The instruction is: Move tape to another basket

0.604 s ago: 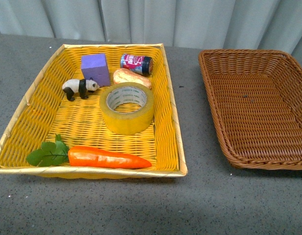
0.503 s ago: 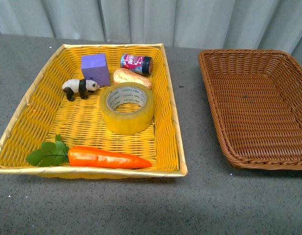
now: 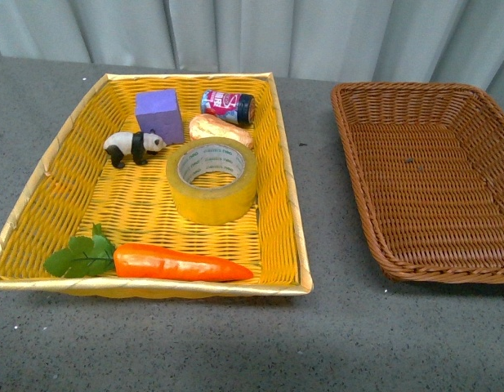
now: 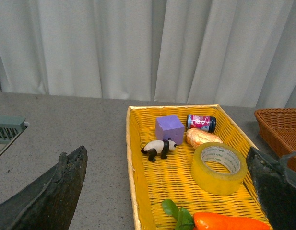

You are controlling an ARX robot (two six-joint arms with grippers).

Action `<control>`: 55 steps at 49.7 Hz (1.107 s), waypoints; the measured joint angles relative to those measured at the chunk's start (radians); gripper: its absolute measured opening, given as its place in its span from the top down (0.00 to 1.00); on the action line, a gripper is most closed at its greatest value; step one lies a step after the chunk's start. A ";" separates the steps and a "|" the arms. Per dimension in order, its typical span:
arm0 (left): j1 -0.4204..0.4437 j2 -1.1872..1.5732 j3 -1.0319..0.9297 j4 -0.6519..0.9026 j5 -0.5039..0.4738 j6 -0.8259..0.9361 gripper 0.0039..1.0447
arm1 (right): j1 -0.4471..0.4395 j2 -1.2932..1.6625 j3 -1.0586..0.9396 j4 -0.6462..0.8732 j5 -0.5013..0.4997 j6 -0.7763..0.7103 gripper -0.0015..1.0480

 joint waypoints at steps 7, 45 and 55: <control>0.000 0.000 0.000 0.000 0.000 0.000 0.06 | 0.000 0.000 0.000 0.000 0.000 0.000 0.09; 0.000 0.000 0.000 0.000 0.000 0.000 0.06 | 0.000 0.000 0.000 0.000 0.000 0.000 0.09; 0.000 0.000 0.000 0.000 0.000 0.000 0.06 | 0.000 0.000 0.000 0.000 0.000 0.000 0.09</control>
